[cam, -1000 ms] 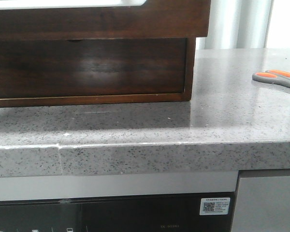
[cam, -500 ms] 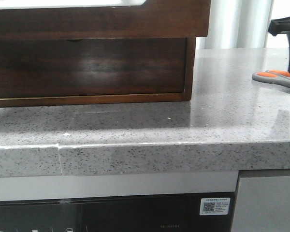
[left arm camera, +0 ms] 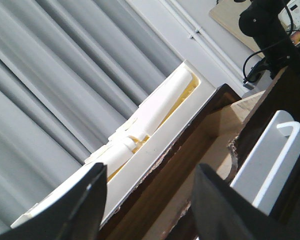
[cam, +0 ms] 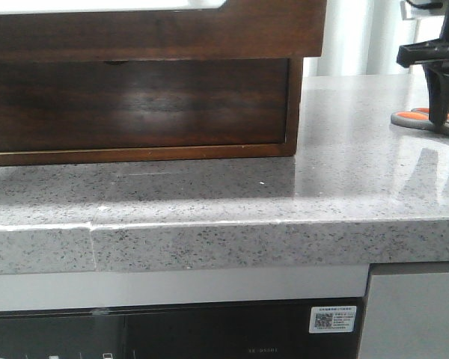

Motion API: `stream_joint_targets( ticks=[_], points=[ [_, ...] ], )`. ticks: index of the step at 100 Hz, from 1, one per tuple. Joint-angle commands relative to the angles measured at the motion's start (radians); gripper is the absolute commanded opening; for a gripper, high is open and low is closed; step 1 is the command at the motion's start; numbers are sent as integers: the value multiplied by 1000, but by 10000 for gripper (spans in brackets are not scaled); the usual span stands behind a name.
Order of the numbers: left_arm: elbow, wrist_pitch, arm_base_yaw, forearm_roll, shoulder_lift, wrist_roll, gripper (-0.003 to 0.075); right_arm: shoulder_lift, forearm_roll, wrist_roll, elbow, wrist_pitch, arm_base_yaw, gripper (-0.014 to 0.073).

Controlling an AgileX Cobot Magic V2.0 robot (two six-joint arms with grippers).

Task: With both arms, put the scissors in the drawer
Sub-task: 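Lower the right gripper onto the grey-and-orange scissors and grasp them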

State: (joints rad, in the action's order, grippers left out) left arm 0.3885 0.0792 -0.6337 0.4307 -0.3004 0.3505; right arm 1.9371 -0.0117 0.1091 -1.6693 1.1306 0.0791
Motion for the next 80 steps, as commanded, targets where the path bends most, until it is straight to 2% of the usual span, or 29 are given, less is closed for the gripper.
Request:
stream_joint_targets(
  ticks=[1,80],
  points=[
    [29,62,-8,-17,-7,-14,340,-43,4,12,-34,1,3,271],
    [29,62,-8,-17,-7,-14,340,24,4,13,-34,26,3,262]
  ],
)
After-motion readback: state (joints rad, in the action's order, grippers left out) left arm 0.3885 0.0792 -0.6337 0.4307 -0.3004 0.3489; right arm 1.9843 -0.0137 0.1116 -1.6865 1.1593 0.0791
